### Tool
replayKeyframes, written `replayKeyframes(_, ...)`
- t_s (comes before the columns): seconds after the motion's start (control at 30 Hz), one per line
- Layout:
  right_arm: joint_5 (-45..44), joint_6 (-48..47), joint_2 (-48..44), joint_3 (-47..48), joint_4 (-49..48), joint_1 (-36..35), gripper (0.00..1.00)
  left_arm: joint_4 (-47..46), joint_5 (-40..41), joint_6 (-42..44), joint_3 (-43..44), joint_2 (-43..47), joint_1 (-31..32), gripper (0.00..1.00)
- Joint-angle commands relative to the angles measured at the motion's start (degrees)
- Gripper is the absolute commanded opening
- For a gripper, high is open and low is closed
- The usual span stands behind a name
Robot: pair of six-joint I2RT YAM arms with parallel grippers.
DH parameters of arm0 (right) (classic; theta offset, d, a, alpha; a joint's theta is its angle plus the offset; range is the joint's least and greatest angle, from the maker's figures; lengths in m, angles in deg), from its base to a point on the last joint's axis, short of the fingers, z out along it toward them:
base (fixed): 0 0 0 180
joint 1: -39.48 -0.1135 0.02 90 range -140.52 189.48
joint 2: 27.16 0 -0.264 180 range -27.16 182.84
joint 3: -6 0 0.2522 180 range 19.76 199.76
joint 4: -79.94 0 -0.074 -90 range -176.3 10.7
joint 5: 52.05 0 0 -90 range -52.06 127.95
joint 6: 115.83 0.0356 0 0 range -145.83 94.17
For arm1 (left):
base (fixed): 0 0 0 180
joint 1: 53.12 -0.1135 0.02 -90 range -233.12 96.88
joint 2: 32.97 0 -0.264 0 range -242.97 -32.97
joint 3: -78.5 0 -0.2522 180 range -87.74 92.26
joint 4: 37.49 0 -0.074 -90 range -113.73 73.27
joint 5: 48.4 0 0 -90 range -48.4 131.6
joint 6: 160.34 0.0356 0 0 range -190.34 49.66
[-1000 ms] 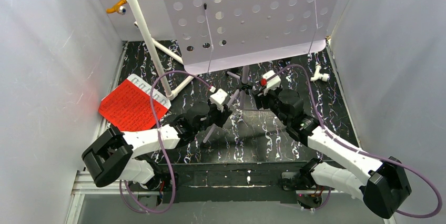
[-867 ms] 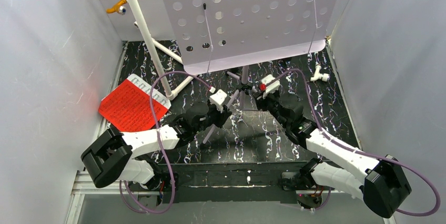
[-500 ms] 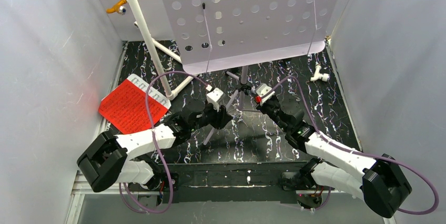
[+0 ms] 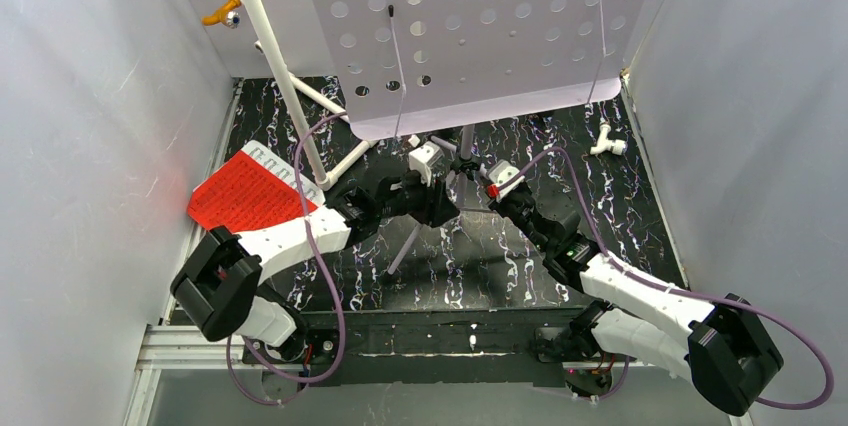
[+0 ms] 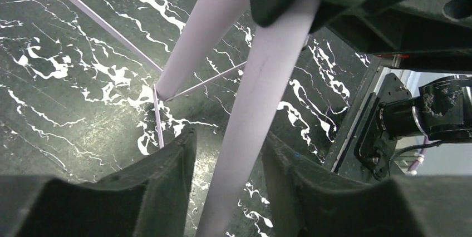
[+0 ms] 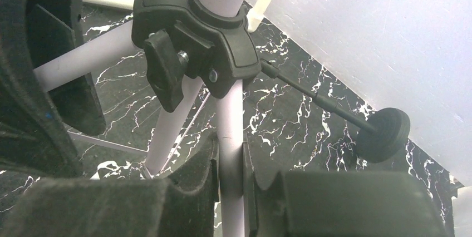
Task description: Set up the instrument practice props
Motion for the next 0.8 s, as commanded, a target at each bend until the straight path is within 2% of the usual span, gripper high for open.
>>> replayKeyframes(0.0, -3.08, 0.28, 0.9, 0.36, -0.01, 1.49, 0.01, 2.78, -5.15, -0.68, 4.04, -0.79, -2.25, 0.4)
replayKeyframes(0.17, -1.58, 0.14, 3.49, 0.33, -3.47, 2.37, 0.01, 9.27, -5.33, 1.65, 8.94, -2.65, -5.66, 0.07)
replayKeyframes(0.23, -1.34, 0.83, 4.68, 0.01, -5.11, 3.21, 0.01, 14.57, -5.2, 5.35, 11.69, -3.96, -5.96, 0.0)
replayKeyframes(0.33, -3.22, 2.14, 6.4, 0.1, -6.3, 3.86, 0.01, 20.31, -2.85, 9.23, 12.17, -4.61, -5.9, 0.0)
replayKeyframes(0.53, -1.3, 5.32, 5.08, 3.21, 3.08, 3.78, 0.01, 12.07, 1.65, 8.35, 2.44, 0.76, -5.77, 0.0)
replayKeyframes(0.63, -0.75, 7.22, 3.69, 4.97, 8.45, 3.42, 0.01, 7.88, 7.43, 10.8, -3.24, 1.54, -4.0, 0.0)
replayKeyframes(0.73, -2.4, 9.58, 2.94, 6.15, 11.25, 3.29, 0.01, 4.87, 8.25, 12.09, -4.71, 0.15, -2.8, 0.0)
replayKeyframes(0.77, -3.79, 11.15, 2.94, 7.16, 12.78, 3.28, 0.06, 3.83, 7.48, 11.2, -4.74, -0.57, -2.73, 0.0)
